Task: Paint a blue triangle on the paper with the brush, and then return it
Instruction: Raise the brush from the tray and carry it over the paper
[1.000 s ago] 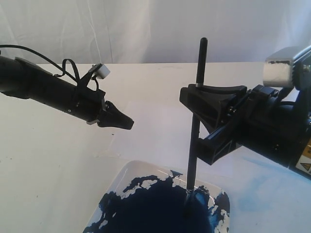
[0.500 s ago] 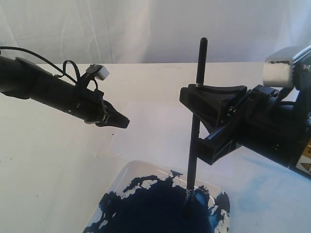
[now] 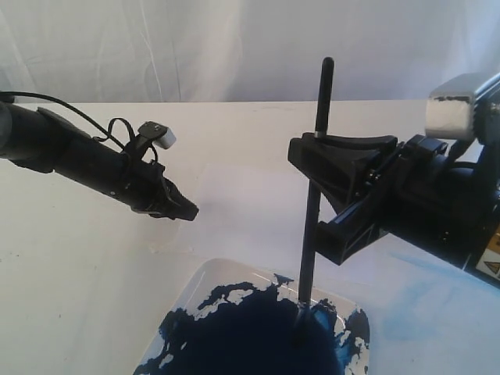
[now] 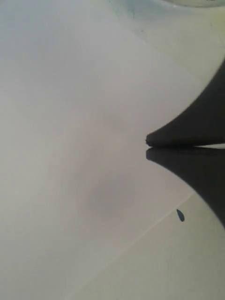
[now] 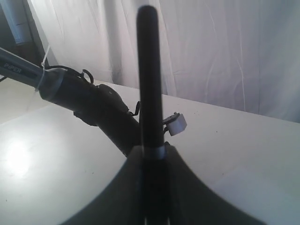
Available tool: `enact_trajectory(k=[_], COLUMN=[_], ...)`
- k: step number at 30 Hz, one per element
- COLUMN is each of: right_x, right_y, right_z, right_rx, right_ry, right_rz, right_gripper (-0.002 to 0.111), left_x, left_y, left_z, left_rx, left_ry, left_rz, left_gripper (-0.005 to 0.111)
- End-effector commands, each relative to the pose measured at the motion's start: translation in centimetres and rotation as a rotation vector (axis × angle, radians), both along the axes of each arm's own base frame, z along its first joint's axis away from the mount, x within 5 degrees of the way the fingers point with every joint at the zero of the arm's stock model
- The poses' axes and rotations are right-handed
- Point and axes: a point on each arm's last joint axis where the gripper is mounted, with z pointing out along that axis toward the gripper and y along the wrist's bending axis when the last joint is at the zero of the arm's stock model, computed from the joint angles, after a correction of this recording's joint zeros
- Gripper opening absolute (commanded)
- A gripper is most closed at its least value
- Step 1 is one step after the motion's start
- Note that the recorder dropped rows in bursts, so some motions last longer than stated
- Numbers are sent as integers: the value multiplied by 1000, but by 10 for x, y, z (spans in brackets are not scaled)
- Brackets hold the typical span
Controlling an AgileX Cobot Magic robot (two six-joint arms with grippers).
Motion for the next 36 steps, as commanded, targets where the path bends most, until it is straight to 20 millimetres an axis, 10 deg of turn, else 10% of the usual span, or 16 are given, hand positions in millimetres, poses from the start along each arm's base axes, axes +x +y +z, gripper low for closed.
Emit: enact_trajectory(k=[1, 20, 36], right_x=[1, 16, 101], right_y=[-2, -1, 32], right_z=[2, 10, 13], right_rx=[0, 147, 101], right_ry=[-45, -140, -206], right_rz=[-15, -117, -403], right_gripper=[0, 0, 0], left_x=[-2, -5, -5], left_y=[-2, 3, 4], left_z=[-4, -17, -17], left_rx=[-9, 44, 45], left_ry=[25, 21, 20], left_rz=[-5, 24, 25], left_gripper=[0, 0, 0])
